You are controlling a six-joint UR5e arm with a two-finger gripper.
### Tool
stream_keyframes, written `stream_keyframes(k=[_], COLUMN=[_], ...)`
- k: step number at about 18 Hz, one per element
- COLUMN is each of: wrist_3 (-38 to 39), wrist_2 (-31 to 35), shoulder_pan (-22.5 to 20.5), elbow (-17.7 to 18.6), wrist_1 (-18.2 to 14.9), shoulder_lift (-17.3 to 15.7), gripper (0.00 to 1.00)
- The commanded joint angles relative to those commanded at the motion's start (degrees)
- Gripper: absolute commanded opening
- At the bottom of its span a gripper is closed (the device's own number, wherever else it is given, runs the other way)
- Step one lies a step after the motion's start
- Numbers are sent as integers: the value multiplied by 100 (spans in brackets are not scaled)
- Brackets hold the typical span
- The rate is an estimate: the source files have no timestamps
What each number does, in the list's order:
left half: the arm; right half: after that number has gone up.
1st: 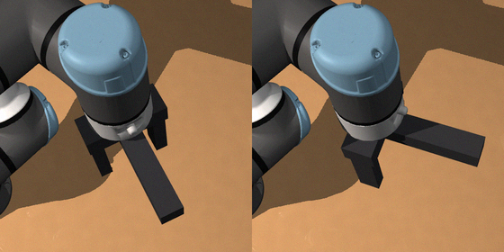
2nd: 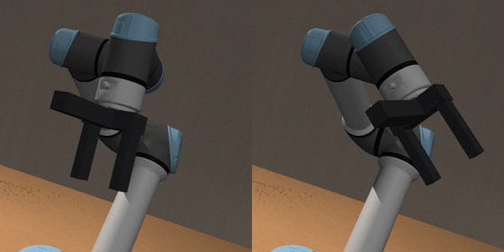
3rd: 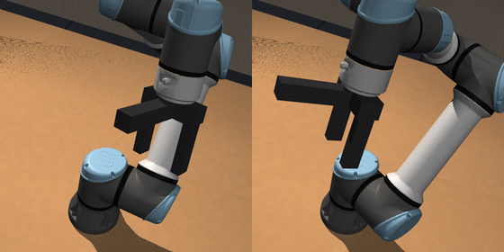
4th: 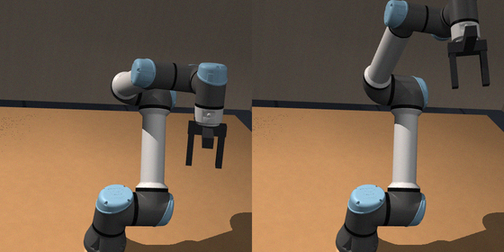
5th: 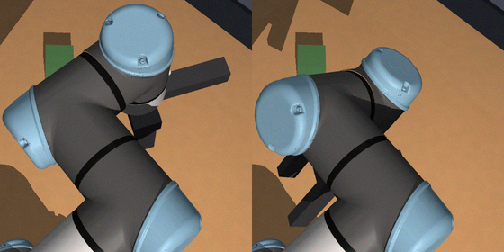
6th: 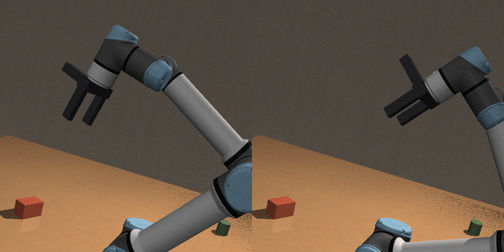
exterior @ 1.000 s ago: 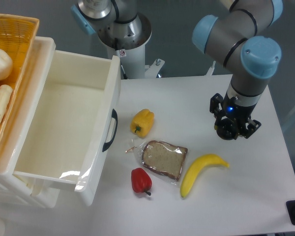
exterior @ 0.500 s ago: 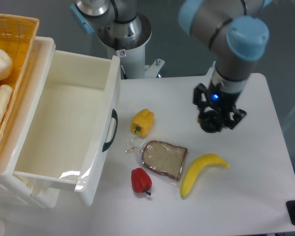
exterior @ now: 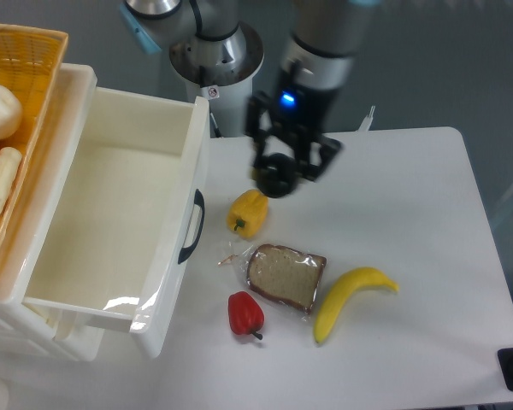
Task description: Place the mangosteen in the upper white drawer
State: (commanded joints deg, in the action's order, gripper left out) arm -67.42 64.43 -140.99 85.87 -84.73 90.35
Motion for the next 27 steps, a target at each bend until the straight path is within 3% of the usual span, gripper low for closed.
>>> stream_keyframes(k=[8, 13, 19, 27], wrist_3=[256, 28, -157, -166], wrist_2=[-18, 26, 280, 693], shoulder_pan=[994, 1214, 1285, 1662], elbow=[70, 114, 193, 184], wrist_1=[53, 290, 299, 343], shoulder_lift=[175, 491, 694, 1107], gripper=[5, 8, 8, 32])
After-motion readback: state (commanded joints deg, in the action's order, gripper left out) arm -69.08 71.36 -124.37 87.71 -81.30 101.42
